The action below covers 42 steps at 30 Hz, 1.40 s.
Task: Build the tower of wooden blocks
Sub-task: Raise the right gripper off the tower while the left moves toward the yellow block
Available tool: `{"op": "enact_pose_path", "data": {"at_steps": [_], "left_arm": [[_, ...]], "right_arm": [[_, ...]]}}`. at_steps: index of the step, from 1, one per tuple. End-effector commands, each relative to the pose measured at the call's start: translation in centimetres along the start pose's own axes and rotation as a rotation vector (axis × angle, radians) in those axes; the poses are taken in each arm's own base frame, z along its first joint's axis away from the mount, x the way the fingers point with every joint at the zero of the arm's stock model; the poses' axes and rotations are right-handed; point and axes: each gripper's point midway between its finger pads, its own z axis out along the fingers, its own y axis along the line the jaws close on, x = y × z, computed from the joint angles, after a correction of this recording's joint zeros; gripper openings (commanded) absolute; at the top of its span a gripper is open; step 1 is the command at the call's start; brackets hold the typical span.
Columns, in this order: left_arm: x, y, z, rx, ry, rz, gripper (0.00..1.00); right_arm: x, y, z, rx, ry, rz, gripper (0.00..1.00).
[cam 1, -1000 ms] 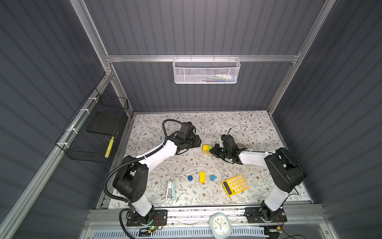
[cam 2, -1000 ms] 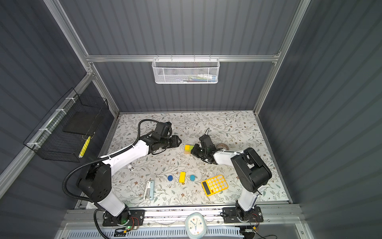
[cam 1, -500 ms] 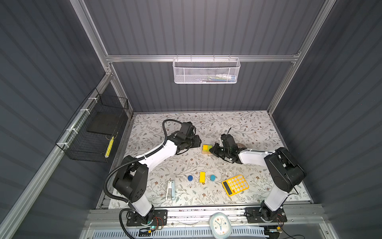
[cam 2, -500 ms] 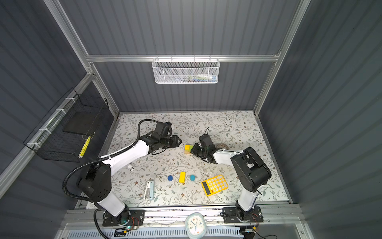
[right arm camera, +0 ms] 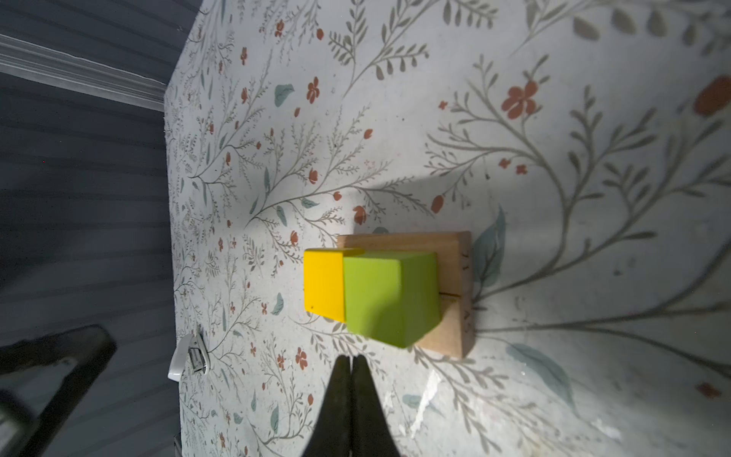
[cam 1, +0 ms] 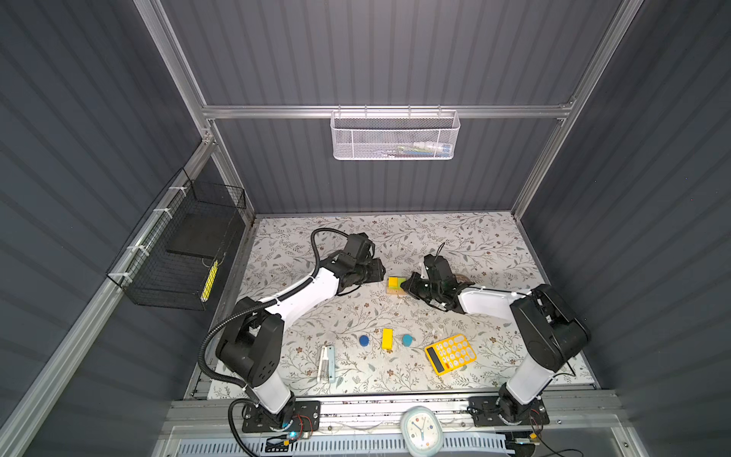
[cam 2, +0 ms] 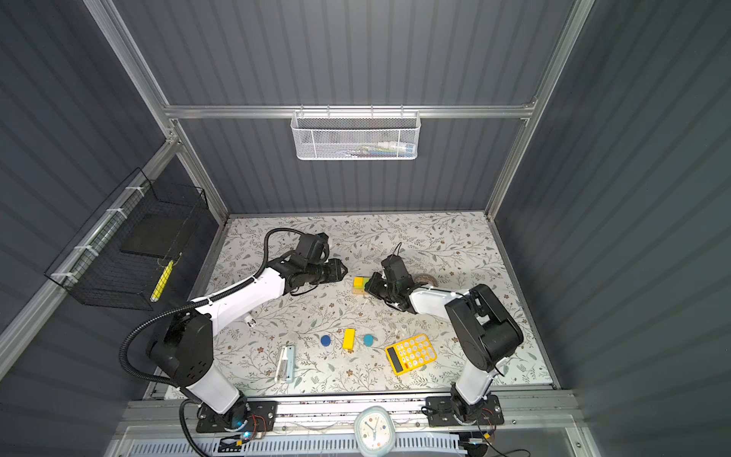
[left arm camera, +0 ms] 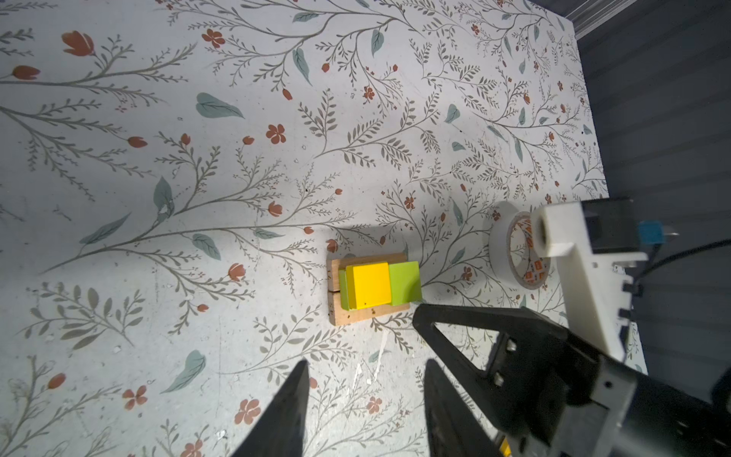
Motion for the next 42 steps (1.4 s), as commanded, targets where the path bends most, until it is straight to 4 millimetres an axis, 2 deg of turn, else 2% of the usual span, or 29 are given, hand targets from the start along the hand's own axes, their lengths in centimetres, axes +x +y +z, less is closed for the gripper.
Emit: {"op": "enact_pose_path", "data": {"at_steps": [1, 5, 11, 16, 18, 23, 26, 30, 36, 40, 42], "left_arm": [[0.3, -0.1, 0.0, 0.005, 0.008, 0.021, 0.47], [0.3, -0.4, -0.2, 0.017, 0.006, 0.020, 0.47], [0.3, -1.0, -1.0, 0.041, 0.012, 0.024, 0.48], [1.6, -1.5, -2.2, 0.044, 0.044, 0.059, 0.50], [2.5, -1.8, -2.8, 0.032, 0.063, 0.092, 0.50], [6.0, -2.1, -4.2, -0.019, 0.162, 0.183, 0.55], [8.6, -2.1, -4.8, -0.051, 0.229, 0.234, 0.63], [12.1, -2.2, -5.4, -0.068, 0.326, 0.302, 0.72], [16.3, -2.4, -5.0, -0.096, 0.444, 0.369, 0.75], [18.8, -2.2, -3.5, -0.118, 0.509, 0.367, 0.73], [19.8, -1.8, -2.6, -0.143, 0.535, 0.358, 0.68]], "right_arm": [[-0.1, 1.7, -2.3, -0.038, -0.027, -0.021, 0.00], [-0.4, 2.5, -5.2, -0.047, -0.084, -0.040, 0.00], [-0.8, 2.5, -9.2, -0.020, -0.156, -0.070, 0.00], [-1.3, 1.9, -12.3, 0.020, -0.234, -0.096, 0.09], [-1.8, 1.7, -14.0, 0.040, -0.282, -0.106, 0.16], [-3.8, 1.8, -17.8, 0.087, -0.391, -0.139, 0.57], [-5.8, 3.2, -20.5, 0.078, -0.472, -0.177, 0.70], [-8.7, 5.8, -23.8, 0.068, -0.559, -0.220, 0.99], [-11.8, 10.0, -27.8, -0.013, -0.674, -0.253, 0.99], [-12.3, 10.9, -29.0, -0.056, -0.711, -0.231, 0.99], [-12.2, 10.6, -29.1, -0.073, -0.730, -0.203, 0.99]]}}
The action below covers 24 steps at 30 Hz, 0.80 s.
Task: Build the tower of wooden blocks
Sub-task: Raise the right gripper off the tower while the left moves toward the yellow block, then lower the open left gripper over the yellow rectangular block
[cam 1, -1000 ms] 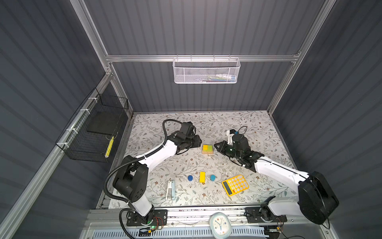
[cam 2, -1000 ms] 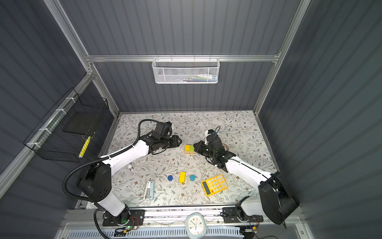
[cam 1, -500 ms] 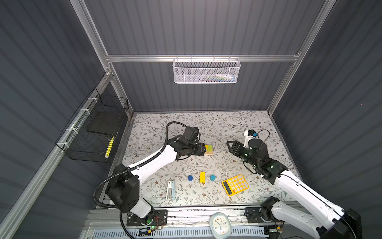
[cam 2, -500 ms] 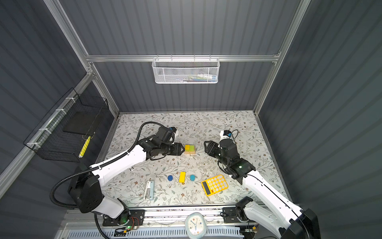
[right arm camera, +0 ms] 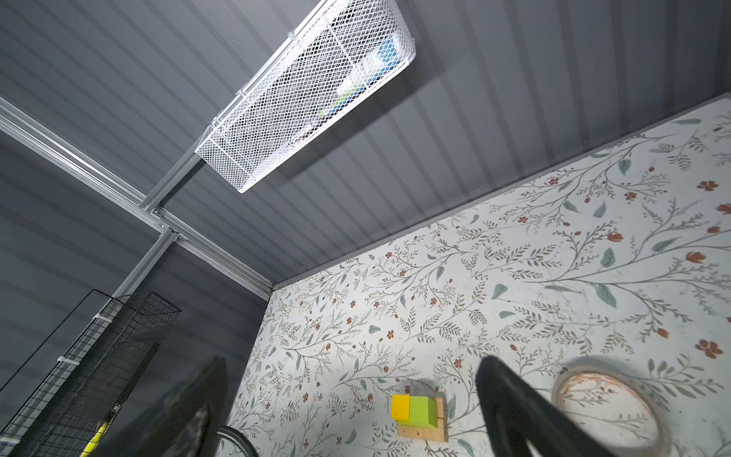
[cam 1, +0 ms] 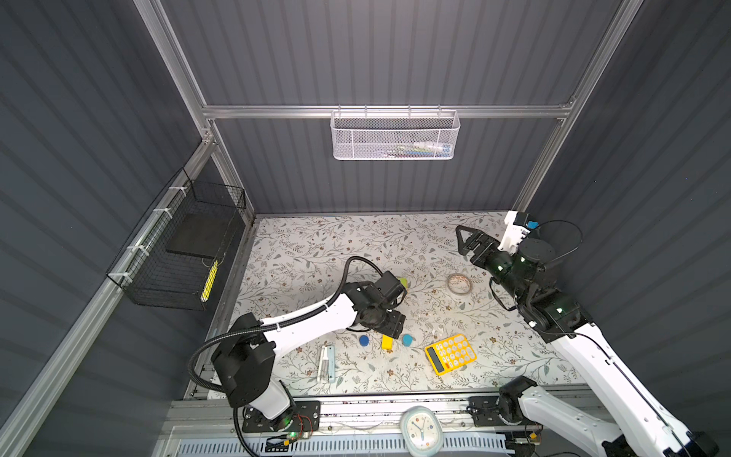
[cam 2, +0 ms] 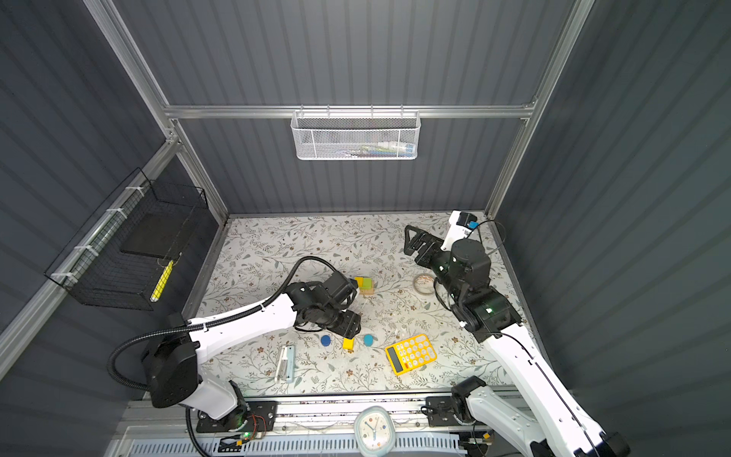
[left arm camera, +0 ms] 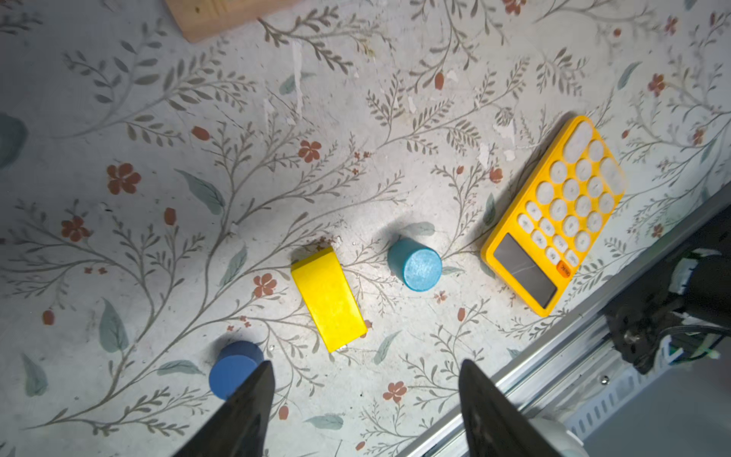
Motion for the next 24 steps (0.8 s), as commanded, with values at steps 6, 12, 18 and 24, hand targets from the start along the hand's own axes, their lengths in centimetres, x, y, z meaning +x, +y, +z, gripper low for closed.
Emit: {"op": "enact_pose_path", "data": {"at_steps": [6, 12, 18, 24], "left_arm": [[3.4, 1.6, 4.6, -0.110, 0.154, -0.044, 0.61], [3.7, 2.0, 5.7, -0.131, 0.171, -0.062, 0.58], [4.4, 2.8, 6.7, -0.168, 0.206, -0.078, 0.55], [4.4, 4.5, 6.3, -0.271, 0.203, -0.064, 0.42]], "right_arm": [[0.9, -2.3, -0.5, 0.015, -0.043, 0.082, 0.99], [1.1, -3.6, -1.0, 0.053, -0.041, 0.084, 0.99], [1.2, -4.0, -1.1, 0.053, -0.043, 0.093, 0.99], [1.6, -4.1, -0.6, 0.039, -0.028, 0.106, 0.99]]}}
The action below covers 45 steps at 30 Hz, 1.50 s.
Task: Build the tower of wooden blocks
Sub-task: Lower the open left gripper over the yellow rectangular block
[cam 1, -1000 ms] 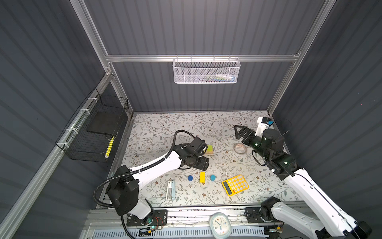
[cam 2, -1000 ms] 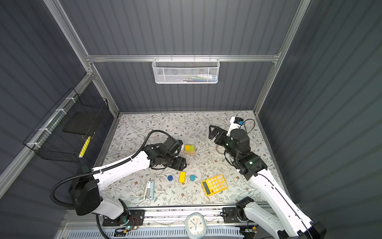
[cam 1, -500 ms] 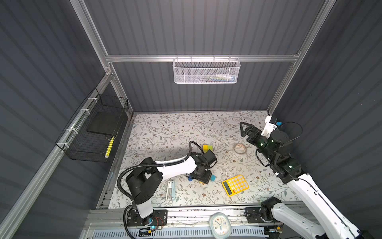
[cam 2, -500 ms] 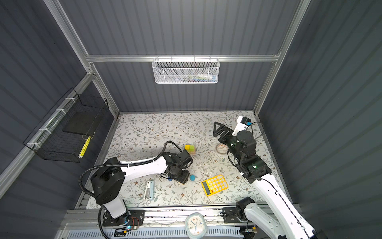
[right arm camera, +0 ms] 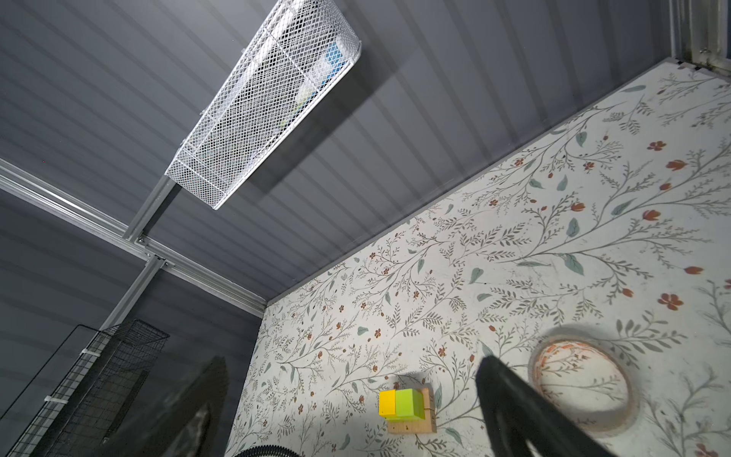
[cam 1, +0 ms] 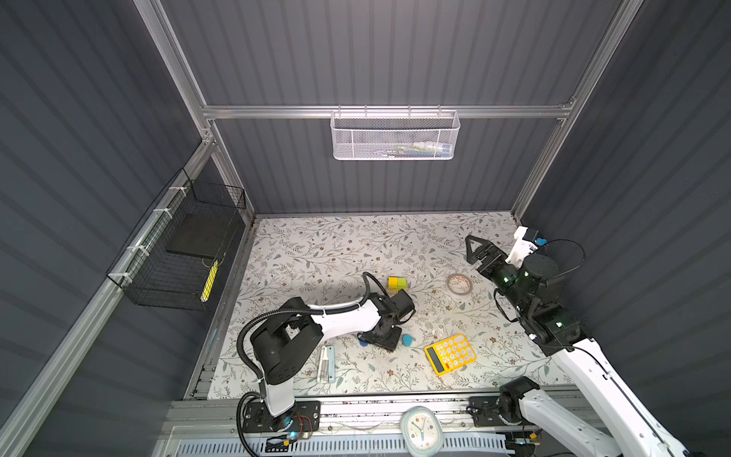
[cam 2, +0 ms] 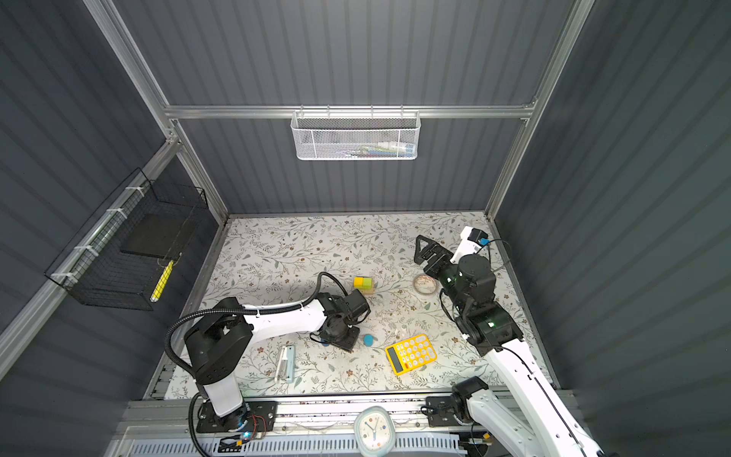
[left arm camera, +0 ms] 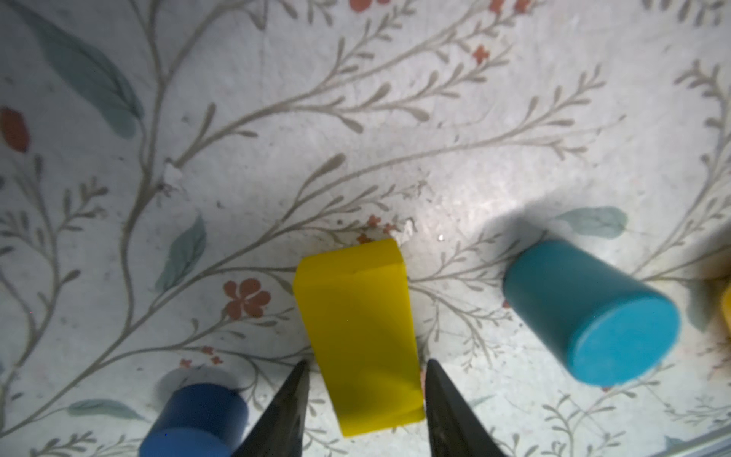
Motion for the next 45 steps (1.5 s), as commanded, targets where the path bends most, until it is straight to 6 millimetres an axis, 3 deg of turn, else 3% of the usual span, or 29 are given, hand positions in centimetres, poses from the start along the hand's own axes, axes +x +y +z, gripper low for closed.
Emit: {"op": "enact_pose_path", "data": {"at_steps": [1, 16, 23, 30, 39, 45], "left_arm": [[0.5, 1.7, 0.3, -0.099, 0.022, 0.000, 0.42], [-1.2, 4.1, -0.2, -0.279, -0.011, 0.034, 0.43], [-1.8, 4.4, -1.3, -0.274, -0.045, 0.031, 0.52], [-1.1, 4.6, -2.2, -0.258, -0.060, 0.028, 0.55], [-0.1, 5.5, -1.6, -0.287, -0.035, 0.024, 0.54], [-0.5, 6.5, -1.6, -0.299, -0.044, -0.009, 0.53]], "right_arm": [[0.1, 0.2, 0.4, -0.020, 0.002, 0.017, 0.99], [0.8, 0.2, 1.3, -0.035, 0.036, 0.035, 0.99], [0.9, 0.3, 1.6, -0.046, 0.047, 0.036, 0.99], [1.2, 0.3, 2.1, -0.052, 0.061, 0.042, 0.99], [1.5, 0.5, 2.4, -0.063, 0.076, 0.052, 0.99], [1.6, 0.5, 2.6, -0.064, 0.080, 0.057, 0.99]]}}
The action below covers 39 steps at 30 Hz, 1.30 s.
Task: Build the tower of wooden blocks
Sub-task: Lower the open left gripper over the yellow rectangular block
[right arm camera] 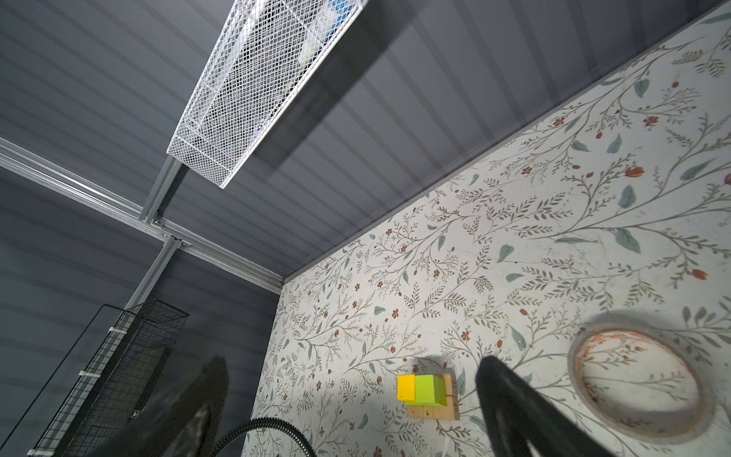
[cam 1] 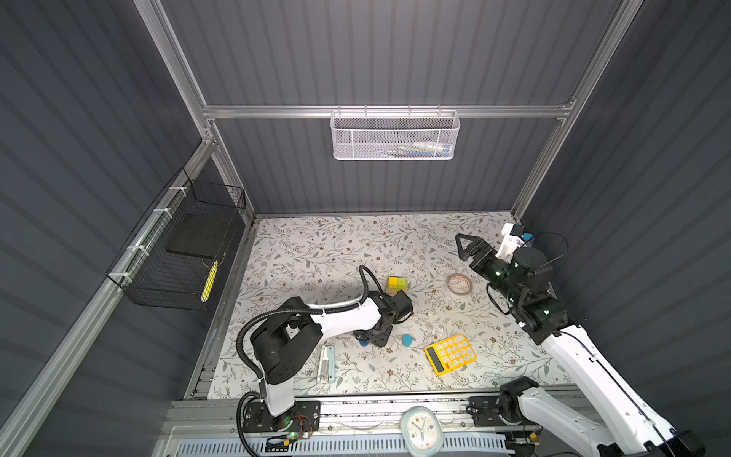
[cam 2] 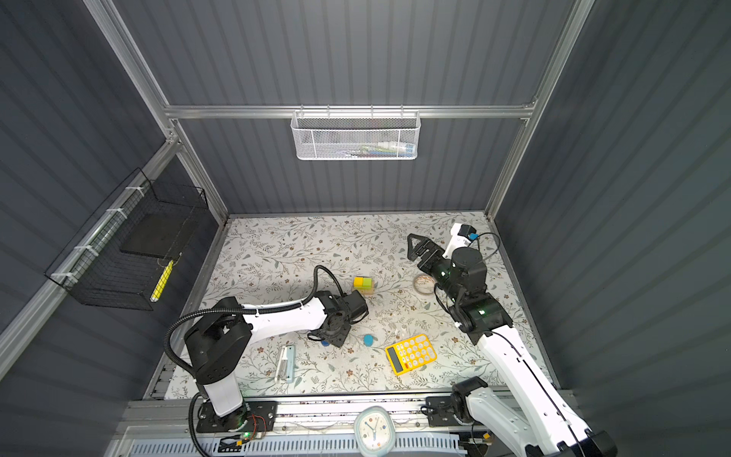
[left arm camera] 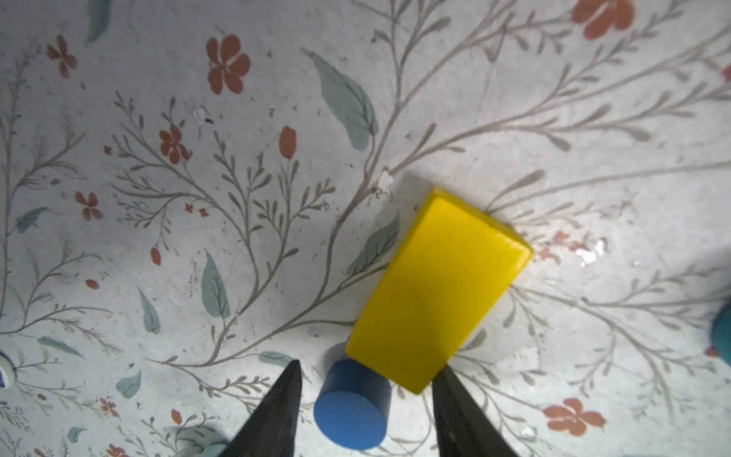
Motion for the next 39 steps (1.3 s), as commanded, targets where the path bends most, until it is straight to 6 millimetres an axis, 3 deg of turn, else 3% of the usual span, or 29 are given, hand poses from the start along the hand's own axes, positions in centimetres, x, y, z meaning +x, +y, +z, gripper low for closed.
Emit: {"op": "enact_pose_path", "data": {"at_steps": [1, 19, 24, 32, 39], "left_arm": [[0.1, 1.4, 0.0, -0.028, -0.001, -0.028, 0.52], [-1.8, 3.4, 0.6, -0.012, -0.024, -0.113, 0.50], [-1.9, 3.5, -1.0, 0.018, -0.056, -0.116, 0.52], [-1.8, 3.7, -5.3, 0.116, -0.142, -0.082, 0.60], [-1.6, 1.8, -7.4, 0.255, -0.159, -0.005, 0.73]], "right_arm": [[-0.1, 0.1, 0.2, -0.015, -0.008, 0.007, 0.99], [-0.1, -0.1, 0.3, -0.011, -0.006, 0.009, 0.99], [-0.3, -0.6, 0.1, 0.009, -0.018, 0.012, 0.99], [-0.4, -2.0, 0.0, 0.067, -0.033, 0.035, 0.99], [-0.6, -2.7, -0.4, 0.087, -0.043, 0.046, 0.99]]}}
